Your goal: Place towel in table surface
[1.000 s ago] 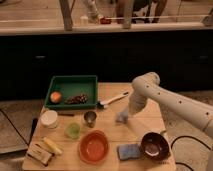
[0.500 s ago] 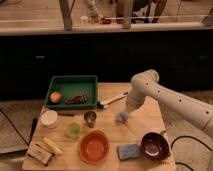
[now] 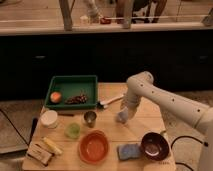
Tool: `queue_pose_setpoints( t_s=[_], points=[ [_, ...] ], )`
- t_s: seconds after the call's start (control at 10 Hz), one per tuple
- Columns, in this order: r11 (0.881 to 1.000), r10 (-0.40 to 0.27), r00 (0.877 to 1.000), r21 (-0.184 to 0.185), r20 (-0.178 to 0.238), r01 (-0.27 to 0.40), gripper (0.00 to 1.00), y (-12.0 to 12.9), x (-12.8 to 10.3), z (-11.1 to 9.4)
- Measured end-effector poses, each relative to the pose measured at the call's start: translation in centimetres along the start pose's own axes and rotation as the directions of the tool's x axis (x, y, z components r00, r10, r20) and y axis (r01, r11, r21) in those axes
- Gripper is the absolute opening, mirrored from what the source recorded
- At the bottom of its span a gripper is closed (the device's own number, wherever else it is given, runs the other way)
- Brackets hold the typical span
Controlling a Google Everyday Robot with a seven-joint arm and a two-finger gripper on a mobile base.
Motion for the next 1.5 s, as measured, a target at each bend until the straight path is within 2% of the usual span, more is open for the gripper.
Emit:
queue_pose_setpoints(
  t_s=[0.6, 0.9, 1.3, 1.5],
  points=[
    [0.999, 0.020, 0.999, -0.032, 0.033, -0.018, 0.79, -0.3, 0.0, 3.0],
    [0.998, 0.045, 0.998, -0.040, 0.041, -0.044, 0.53, 0.1, 0.5, 3.8],
    [0.998, 0.063, 0.998, -0.029, 0.020, -0.062, 0.12, 0.3, 1.3, 3.2],
    [0.998, 0.059, 0.998, -0.028, 0.011, -0.059, 0.00, 0.2, 1.3, 2.9]
  ],
)
